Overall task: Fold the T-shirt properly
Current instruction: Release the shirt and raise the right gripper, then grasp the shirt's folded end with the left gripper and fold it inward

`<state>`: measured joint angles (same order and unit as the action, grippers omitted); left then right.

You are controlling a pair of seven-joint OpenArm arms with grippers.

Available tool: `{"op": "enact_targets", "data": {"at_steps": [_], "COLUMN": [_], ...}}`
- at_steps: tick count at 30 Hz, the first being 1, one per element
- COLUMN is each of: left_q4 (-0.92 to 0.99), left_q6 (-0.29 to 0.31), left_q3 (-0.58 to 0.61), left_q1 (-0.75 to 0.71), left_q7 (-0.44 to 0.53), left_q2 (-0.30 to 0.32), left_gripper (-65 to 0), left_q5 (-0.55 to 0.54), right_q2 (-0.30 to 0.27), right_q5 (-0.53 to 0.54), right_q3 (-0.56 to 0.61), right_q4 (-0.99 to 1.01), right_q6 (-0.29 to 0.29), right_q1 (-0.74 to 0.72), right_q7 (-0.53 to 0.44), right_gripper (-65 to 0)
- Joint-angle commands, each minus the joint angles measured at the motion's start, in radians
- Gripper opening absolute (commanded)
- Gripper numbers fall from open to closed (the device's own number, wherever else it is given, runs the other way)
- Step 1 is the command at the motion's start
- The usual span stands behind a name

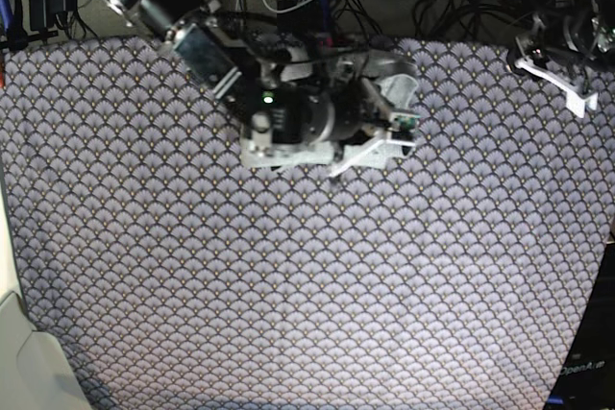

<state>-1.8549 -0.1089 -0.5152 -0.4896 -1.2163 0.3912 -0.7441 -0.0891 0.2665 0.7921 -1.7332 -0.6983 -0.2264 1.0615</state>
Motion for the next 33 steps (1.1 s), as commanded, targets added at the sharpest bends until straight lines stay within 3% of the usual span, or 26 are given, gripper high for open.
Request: {"op": "enact_targets", "data": {"at_steps": [1,4,9,18,26,33], "left_q4": [-0.018,-0.018,-0.042,-0.045,0.018,0.099], "left_q6": [-0.001,-0.001,-0.001,-0.007,-0.010,-0.007], "left_q3": [0.013,0.074,0.212,0.439,0.510,0.574], "left_q1": [-0.001,-0.001,0.001,0.067,0.171,0.210], "left_q7": [0.003,0.003,0.005,0.006,0.003,0.006], "left_q2": [0.013,0.013,0.013,0.005,-0.104,-0.166], "left_gripper": [-47.5,-51.8,-65.0,-64.5,-64.5,-64.5], "left_q5": [-0.009,-0.007,-0.002,-0.002,0.004,0.194], "right_q2": [-0.010,-0.051,-0.128,-0.220,-0.232,-0.263], "right_q5": [0.010,0.010,0.010,0.012,0.012,0.010], "right_q3": [-0.015,-0.116,-0.325,-0.529,-0.570,-0.580], "right_q4": [-0.037,-0.057,-0.057,-0.057,-0.057,-0.115], "right_q6": [0.000,0.000,0.000,0.000,0.000,0.000], "right_q1": [-0.018,-0.009,0.026,0.101,0.158,0.196], "right_q7": [-0.011,-0.011,-0.011,-0.014,-0.013,-0.011], "right_gripper": [-65.0,-65.0,-65.0,-65.0,-65.0,-65.0]}}
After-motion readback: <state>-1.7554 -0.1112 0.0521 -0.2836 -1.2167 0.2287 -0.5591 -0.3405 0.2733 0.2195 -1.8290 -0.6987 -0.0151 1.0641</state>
